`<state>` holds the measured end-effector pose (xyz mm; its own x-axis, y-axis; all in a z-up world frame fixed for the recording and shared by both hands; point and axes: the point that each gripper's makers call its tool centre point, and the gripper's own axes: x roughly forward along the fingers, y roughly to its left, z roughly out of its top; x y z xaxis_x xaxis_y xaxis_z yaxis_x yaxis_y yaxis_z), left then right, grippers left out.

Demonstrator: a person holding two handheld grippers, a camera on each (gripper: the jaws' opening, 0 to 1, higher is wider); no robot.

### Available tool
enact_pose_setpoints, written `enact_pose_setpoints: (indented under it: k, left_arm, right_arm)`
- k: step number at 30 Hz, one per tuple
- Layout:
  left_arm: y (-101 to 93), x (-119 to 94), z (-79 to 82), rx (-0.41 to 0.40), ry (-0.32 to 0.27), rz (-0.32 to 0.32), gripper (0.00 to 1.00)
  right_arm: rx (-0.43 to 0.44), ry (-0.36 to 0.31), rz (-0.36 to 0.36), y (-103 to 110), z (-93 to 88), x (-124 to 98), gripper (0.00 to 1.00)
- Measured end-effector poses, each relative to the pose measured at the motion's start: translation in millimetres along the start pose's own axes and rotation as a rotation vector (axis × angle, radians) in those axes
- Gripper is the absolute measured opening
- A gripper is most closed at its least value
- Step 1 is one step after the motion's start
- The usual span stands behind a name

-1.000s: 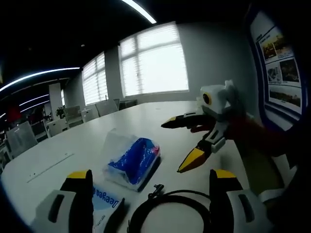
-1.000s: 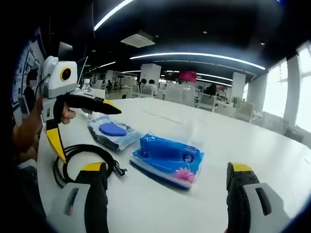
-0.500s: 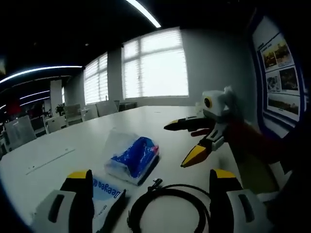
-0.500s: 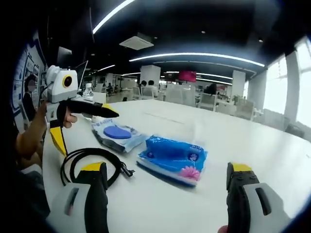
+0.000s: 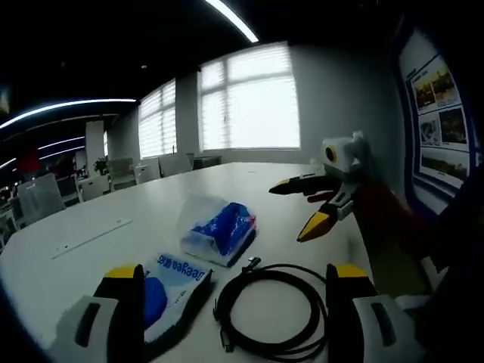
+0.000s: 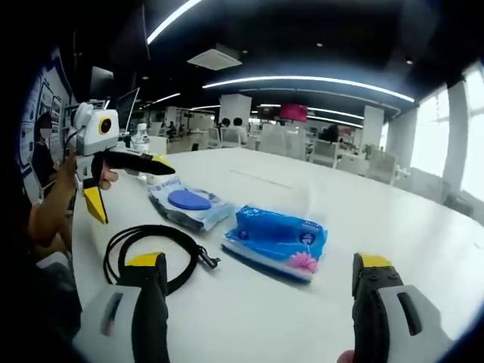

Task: Arrange the tabletop items into an orderly group along one side of the table until the central work area is clear of visible clutter.

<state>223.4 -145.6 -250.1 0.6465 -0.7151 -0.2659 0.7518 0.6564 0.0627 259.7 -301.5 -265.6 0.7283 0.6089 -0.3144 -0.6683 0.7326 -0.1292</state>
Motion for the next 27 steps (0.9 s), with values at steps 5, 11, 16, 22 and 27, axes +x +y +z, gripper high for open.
enact_pose_setpoints:
  k: [5,11,16,22,27]
  left_arm:
    - [7.0,-19,-1.6,0.011,-0.009,0.027,1.00]
    - [20.6,-47,-6.3,0.012,-0.017,0.067,1.00]
    - [31.8,-63,-10.1,0.009,-0.014,0.097,1.00]
    - [40.0,-81,-19.5,0.003,-0.008,0.123,1.00]
    - [44.8,-94,-27.5,0.010,-0.001,0.149,1.00]
  right_arm:
    - [-0.014,0.009,0.009,6,-2.1,-1,0.98]
    - [0.004,-0.015,0.019,14,1.6,-6,0.97]
    - [0.008,-0.020,0.018,18,6.2,-7,0.98]
    - [-0.001,-0.013,0.029,28,5.0,-6,0.99]
    - [0.006,-0.015,0.029,33,4.6,-3,1.00]
